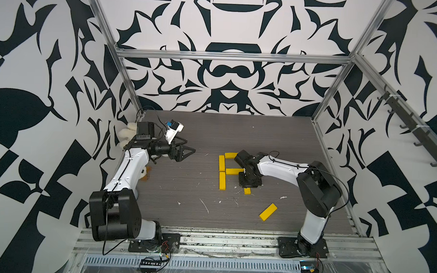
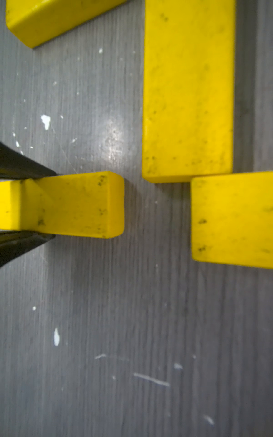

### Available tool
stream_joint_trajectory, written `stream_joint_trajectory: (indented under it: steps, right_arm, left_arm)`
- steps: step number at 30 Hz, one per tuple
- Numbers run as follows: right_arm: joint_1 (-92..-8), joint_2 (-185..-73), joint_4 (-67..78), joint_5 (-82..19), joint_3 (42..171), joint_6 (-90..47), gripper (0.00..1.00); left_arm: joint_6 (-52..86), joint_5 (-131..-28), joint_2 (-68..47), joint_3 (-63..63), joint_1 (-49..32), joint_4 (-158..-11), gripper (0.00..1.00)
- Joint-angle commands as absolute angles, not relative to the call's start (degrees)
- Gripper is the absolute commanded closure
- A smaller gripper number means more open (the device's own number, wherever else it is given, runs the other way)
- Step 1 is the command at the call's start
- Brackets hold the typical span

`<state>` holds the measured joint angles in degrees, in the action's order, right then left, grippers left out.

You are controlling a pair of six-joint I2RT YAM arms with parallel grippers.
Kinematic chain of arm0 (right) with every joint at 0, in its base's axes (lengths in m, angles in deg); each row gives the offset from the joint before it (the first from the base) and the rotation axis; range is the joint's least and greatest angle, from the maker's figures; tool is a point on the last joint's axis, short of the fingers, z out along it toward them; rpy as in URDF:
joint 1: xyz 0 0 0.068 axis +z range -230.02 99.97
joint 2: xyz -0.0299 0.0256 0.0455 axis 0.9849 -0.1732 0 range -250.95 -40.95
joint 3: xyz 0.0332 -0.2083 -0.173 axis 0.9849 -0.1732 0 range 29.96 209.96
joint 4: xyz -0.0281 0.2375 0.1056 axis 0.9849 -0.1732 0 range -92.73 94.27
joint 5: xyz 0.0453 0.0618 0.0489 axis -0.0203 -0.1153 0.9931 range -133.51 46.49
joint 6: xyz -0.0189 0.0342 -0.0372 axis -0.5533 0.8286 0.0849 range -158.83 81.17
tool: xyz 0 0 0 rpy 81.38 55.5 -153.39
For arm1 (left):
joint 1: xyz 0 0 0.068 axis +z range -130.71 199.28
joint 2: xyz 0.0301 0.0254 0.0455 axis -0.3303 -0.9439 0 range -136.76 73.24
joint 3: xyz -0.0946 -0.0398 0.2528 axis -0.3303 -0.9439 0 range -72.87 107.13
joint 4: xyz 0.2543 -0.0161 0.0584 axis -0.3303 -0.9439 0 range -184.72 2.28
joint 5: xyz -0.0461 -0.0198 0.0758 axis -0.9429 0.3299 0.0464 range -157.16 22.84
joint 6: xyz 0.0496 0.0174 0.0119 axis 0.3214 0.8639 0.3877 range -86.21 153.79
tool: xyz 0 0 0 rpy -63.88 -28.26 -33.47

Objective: Assemble the number 8 with building blocks
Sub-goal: Assemble the building block at the center of the board.

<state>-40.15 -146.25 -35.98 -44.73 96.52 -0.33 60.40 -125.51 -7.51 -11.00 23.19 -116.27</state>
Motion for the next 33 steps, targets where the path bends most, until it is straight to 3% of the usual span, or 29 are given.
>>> stream_joint_trajectory:
  steps: [1,33]
  right_arm:
    - [-41.1,-145.1,-37.6,-47.9,94.4,0.3,0.94]
    - [-41.3,-147.9,-36.9,-47.2,98.2,-0.5,0.95]
  left_arm:
    - [60.8,-126.7,-6.8,-10.0,23.5,-117.0,0.00]
    - [61.0,-127.3,-6.0,-10.3,23.5,-116.9,0.00]
